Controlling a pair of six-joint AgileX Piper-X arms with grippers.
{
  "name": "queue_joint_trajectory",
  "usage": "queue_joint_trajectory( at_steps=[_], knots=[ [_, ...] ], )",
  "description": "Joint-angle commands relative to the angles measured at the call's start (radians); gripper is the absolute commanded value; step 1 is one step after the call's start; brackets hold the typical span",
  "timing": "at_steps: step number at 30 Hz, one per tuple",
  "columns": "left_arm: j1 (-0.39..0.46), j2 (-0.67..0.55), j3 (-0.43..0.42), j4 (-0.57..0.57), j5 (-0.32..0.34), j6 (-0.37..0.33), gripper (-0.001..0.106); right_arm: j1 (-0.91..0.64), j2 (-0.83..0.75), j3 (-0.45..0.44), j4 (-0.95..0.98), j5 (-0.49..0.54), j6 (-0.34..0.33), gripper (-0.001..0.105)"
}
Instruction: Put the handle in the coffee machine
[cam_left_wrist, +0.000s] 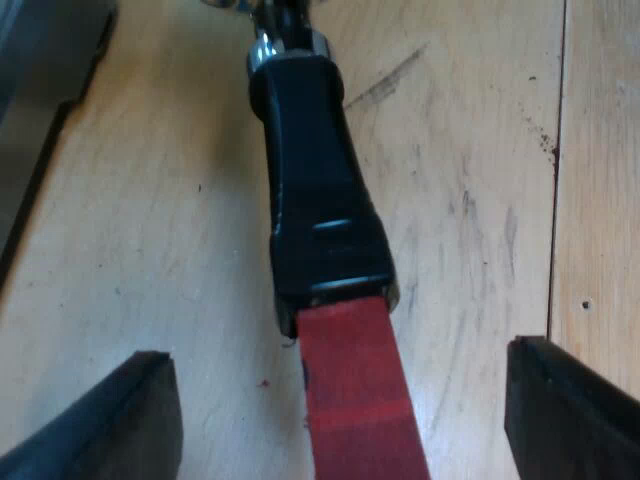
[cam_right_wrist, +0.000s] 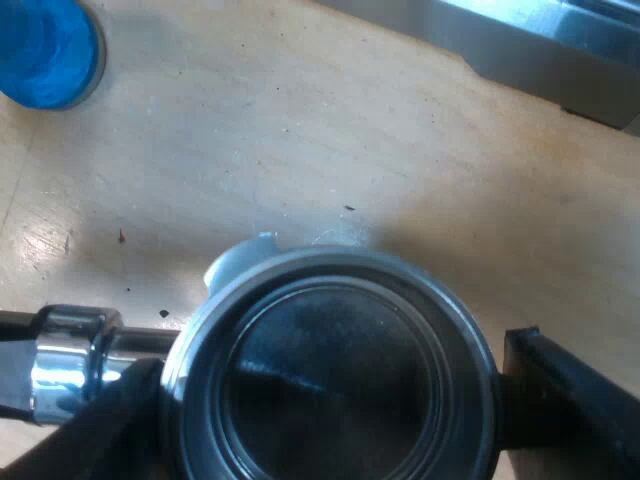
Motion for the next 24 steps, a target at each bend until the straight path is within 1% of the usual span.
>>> queue_joint_trajectory(
  at_steps=[1,11,17,20,24],
  knots=[
    [-0.001,0.015,-0.001,-0.029,0.007,-0.008,0.068,-0.001,-0.012,-0.011,-0.008,-0.011,0.0,0.0],
    [-0.001,0.093,-0.001,-0.044,0.007,-0.008,0.068,-0.001,-0.012,-0.011,-0.023,-0.011,0.008,0.0],
    [-0.001,0.12,-0.001,-0.079,0.007,0.024,0.068,-0.001,-0.012,-0.011,-0.023,-0.011,0.008,0.0],
    [-0.001,0.125,0.012,-0.092,0.007,0.038,0.068,-0.001,-0.012,-0.011,-0.023,-0.011,0.008,0.0],
    [-0.001,0.125,0.042,-0.108,0.007,0.038,0.068,-0.001,-0.012,-0.011,-0.023,-0.011,0.008,0.0]
  ],
)
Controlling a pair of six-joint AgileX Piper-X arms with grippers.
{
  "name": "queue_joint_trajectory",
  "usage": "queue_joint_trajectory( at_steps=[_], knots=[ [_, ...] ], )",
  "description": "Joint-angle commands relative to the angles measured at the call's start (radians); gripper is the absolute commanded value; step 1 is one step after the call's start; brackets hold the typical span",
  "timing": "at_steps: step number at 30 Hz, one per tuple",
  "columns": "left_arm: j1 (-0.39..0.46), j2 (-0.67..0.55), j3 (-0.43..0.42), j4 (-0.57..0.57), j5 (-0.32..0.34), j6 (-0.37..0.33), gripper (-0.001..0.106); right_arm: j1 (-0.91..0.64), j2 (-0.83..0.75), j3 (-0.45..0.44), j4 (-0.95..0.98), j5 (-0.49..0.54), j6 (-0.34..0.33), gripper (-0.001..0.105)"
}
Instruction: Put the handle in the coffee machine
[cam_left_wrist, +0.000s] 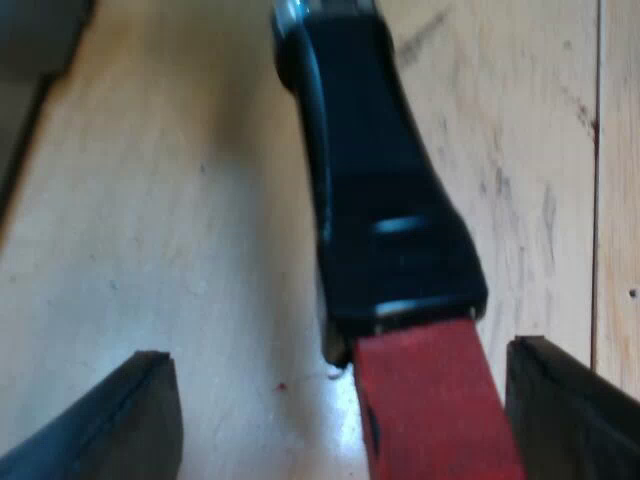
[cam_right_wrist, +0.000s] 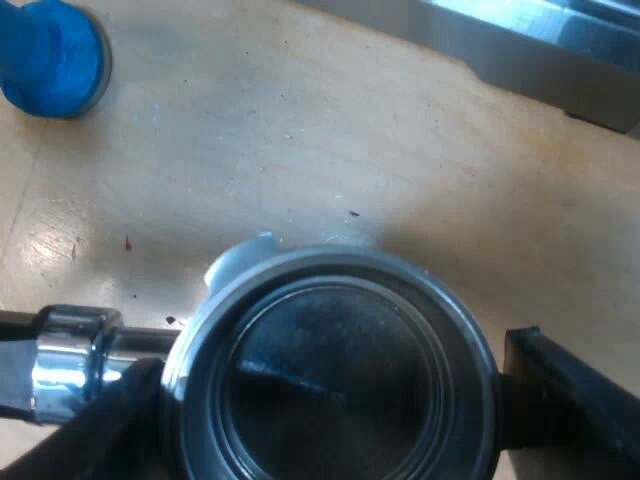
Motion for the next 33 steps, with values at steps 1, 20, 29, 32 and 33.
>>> queue_joint_trajectory(
  at_steps=[1,20,29,32,33],
  knots=[
    [-0.001,0.0,0.022,-0.017,0.007,0.005,0.068,-0.001,-0.012,-0.011,-0.017,-0.011,0.001,0.0],
    [-0.001,0.0,0.034,-0.101,0.007,0.005,0.068,-0.001,-0.012,-0.011,-0.017,-0.011,0.006,0.0],
    [-0.001,0.0,0.034,-0.125,0.007,0.005,0.068,-0.001,-0.012,-0.011,-0.017,-0.011,0.006,0.0],
    [-0.001,0.0,0.034,-0.139,0.007,0.005,0.068,-0.001,-0.012,-0.011,-0.017,-0.011,0.006,0.0],
    [-0.001,0.0,0.034,-0.139,0.007,0.005,0.068,-0.001,-0.012,-0.011,-0.017,-0.011,0.006,0.0]
  ],
)
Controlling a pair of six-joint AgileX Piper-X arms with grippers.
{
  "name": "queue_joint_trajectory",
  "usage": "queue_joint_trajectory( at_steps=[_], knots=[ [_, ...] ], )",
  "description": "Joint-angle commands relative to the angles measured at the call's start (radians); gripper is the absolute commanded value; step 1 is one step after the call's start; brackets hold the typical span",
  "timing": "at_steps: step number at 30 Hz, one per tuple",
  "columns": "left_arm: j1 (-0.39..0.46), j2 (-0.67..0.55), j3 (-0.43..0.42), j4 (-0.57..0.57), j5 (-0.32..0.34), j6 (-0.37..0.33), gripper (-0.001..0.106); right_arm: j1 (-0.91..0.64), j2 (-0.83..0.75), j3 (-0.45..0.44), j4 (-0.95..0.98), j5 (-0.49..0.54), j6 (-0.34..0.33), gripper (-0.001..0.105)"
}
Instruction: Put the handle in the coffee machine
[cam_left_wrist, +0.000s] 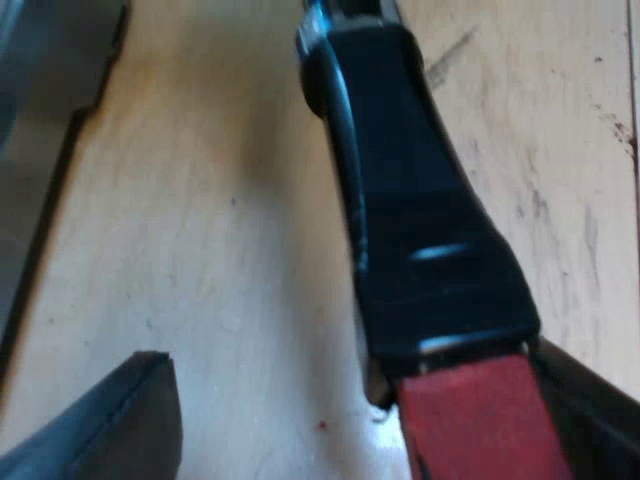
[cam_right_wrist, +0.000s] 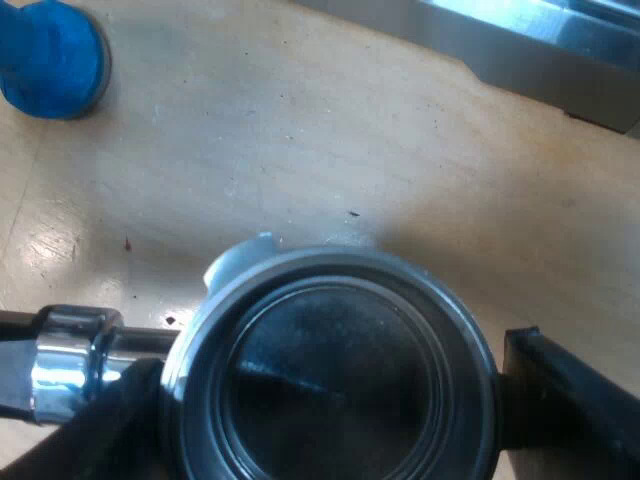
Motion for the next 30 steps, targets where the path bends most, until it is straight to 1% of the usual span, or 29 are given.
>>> queue_joint_trajectory(
  at_steps=[1,10,12,14,15,16,17,18,19,20,21,22,23,30],
  knots=[
    [-0.001,0.0,-0.004,-0.018,0.007,-0.001,0.068,-0.001,-0.012,-0.011,-0.017,-0.011,0.002,0.0],
    [-0.001,0.0,-0.004,-0.003,0.007,-0.001,0.068,-0.001,-0.012,-0.011,-0.017,-0.007,0.002,0.0],
    [-0.001,0.0,-0.004,0.004,0.007,-0.001,0.063,-0.001,-0.012,-0.011,-0.017,-0.007,0.002,0.0],
    [-0.001,0.0,-0.004,0.006,0.007,-0.001,0.053,-0.001,-0.012,-0.011,-0.017,-0.007,0.002,0.0],
    [-0.001,0.0,-0.004,0.006,0.007,-0.001,0.052,-0.001,-0.012,-0.011,-0.017,-0.007,0.002,0.0],
    [-0.001,0.0,-0.004,0.006,0.007,-0.001,0.048,-0.001,-0.012,-0.011,-0.017,-0.007,0.002,0.0],
    [-0.001,0.0,-0.004,0.006,0.007,-0.001,0.039,-0.001,-0.012,-0.011,-0.017,-0.007,0.002,0.0],
    [-0.001,0.0,-0.004,0.006,0.007,-0.001,0.033,-0.001,-0.012,-0.011,-0.017,-0.007,0.002,0.0],
    [-0.001,0.0,-0.004,0.006,0.007,-0.001,0.018,-0.001,-0.012,-0.011,-0.017,-0.007,0.002,0.0],
    [-0.001,0.0,-0.004,0.006,0.007,-0.001,0.011,-0.001,-0.012,-0.011,-0.017,-0.007,0.003,0.0],
    [-0.001,0.0,-0.004,0.006,0.007,-0.001,0.009,-0.001,-0.012,-0.011,-0.017,-0.007,0.003,0.0],
    [-0.001,0.0,-0.004,0.006,0.007,-0.001,0.002,-0.001,-0.012,-0.011,-0.017,-0.007,0.003,0.0],
    [-0.001,0.0,-0.004,0.006,0.007,-0.001,0.0,-0.001,-0.012,-0.011,-0.017,-0.007,0.003,0.0],
    [-0.001,0.0,-0.004,0.006,0.007,-0.001,0.0,-0.001,-0.012,-0.011,-0.017,-0.007,0.003,0.0]
  ],
)
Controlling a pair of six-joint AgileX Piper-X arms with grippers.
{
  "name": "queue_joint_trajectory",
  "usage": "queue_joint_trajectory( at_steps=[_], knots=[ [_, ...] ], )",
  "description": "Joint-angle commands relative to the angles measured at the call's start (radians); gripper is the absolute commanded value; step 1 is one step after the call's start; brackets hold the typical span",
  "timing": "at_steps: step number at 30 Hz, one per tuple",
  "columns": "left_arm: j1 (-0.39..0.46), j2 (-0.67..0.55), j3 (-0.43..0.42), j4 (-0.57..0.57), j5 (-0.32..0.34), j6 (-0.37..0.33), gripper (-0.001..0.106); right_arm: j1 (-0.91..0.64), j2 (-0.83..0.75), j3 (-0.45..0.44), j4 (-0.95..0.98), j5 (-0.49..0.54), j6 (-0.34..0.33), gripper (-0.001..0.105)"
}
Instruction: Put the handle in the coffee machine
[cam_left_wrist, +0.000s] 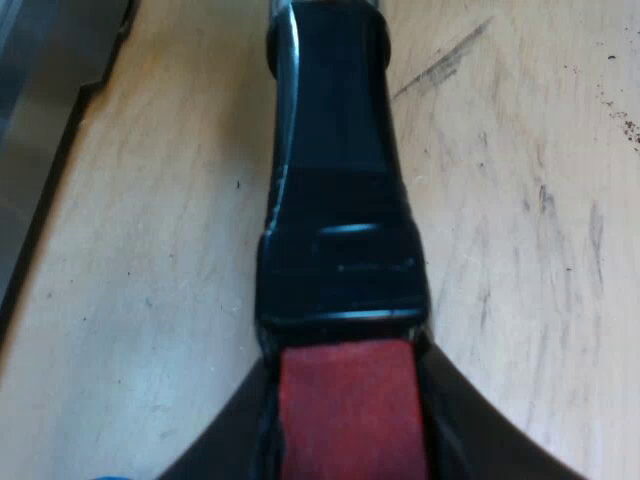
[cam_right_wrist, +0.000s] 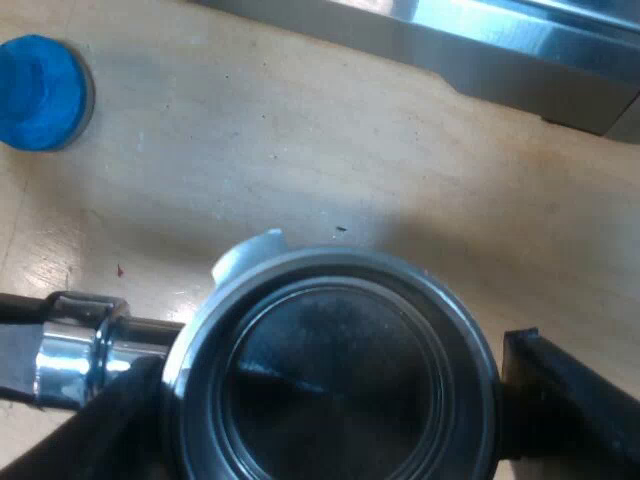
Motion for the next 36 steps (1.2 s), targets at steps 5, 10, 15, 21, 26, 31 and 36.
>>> queue_joint_trajectory(
  at_steps=[5,10,15,21,26,31,36],
  knots=[
    [-0.003,0.0,-0.004,-0.01,0.016,0.02,0.0,0.0,-0.012,-0.011,-0.007,-0.022,-0.036,0.0],
    [-0.003,0.0,-0.004,-0.01,0.016,0.02,0.0,0.0,-0.012,-0.011,-0.007,-0.022,-0.036,0.0],
    [-0.003,0.0,-0.004,-0.01,0.016,0.02,0.0,0.0,-0.012,-0.011,-0.007,-0.022,-0.036,0.021],
    [-0.003,0.0,-0.004,-0.01,0.016,0.02,0.0,0.0,-0.012,-0.011,-0.007,-0.025,-0.036,0.071],
    [-0.003,0.0,-0.004,-0.01,0.016,0.018,0.0,0.0,-0.012,-0.011,-0.007,-0.029,-0.036,0.077],
    [-0.003,0.0,-0.004,-0.01,0.016,0.016,0.0,0.0,-0.012,-0.011,-0.007,-0.029,-0.036,0.077],
    [-0.003,0.0,-0.004,-0.01,0.016,0.016,0.0,0.0,-0.012,-0.011,-0.007,-0.029,-0.036,0.077]
  ],
)
